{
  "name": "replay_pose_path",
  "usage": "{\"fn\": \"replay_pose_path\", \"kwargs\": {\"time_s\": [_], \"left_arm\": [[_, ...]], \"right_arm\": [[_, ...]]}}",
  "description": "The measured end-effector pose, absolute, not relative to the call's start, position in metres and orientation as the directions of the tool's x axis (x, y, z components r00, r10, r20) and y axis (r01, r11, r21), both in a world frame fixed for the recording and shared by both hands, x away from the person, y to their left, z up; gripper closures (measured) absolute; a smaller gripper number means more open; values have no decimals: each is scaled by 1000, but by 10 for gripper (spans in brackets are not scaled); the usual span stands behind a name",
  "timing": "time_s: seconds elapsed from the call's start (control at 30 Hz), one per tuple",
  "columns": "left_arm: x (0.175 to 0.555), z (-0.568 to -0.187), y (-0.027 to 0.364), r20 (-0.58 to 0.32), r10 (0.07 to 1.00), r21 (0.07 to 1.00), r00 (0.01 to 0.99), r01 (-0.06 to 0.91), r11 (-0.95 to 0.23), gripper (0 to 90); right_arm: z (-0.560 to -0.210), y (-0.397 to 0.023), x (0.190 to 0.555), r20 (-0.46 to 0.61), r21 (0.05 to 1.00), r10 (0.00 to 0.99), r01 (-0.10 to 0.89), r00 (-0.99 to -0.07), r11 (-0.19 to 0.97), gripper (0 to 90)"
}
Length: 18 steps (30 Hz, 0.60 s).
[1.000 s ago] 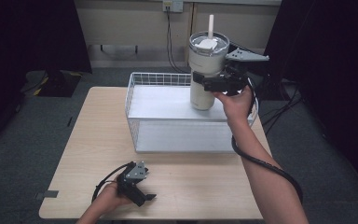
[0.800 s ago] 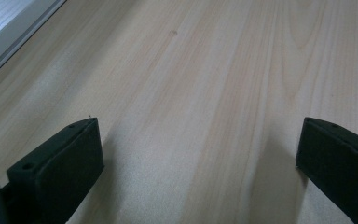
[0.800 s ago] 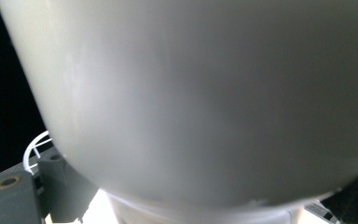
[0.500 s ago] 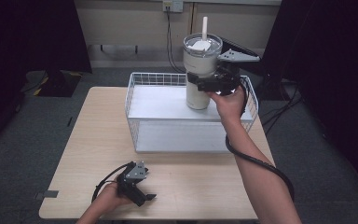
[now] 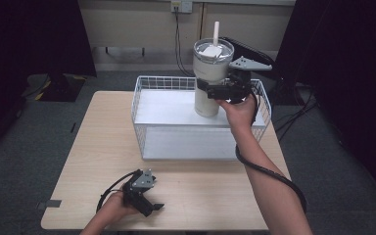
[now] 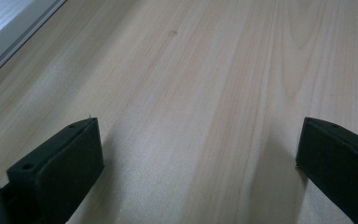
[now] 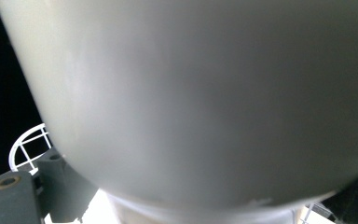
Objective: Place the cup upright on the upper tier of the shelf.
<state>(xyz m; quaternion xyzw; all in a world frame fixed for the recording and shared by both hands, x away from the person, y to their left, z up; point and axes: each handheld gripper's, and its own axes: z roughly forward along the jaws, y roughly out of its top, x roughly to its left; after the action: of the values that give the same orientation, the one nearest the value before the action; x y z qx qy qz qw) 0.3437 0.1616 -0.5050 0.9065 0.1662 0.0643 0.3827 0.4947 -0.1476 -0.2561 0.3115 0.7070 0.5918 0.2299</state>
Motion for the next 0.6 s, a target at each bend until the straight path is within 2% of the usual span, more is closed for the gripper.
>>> {"fn": "replay_pose_path", "kwargs": {"time_s": [0.6], "left_arm": [[344,-505,162,-11,351,715,936,253,-651,0]], "right_arm": [[-257,-150,493,24,979,705,160,-709,128,88]]}}
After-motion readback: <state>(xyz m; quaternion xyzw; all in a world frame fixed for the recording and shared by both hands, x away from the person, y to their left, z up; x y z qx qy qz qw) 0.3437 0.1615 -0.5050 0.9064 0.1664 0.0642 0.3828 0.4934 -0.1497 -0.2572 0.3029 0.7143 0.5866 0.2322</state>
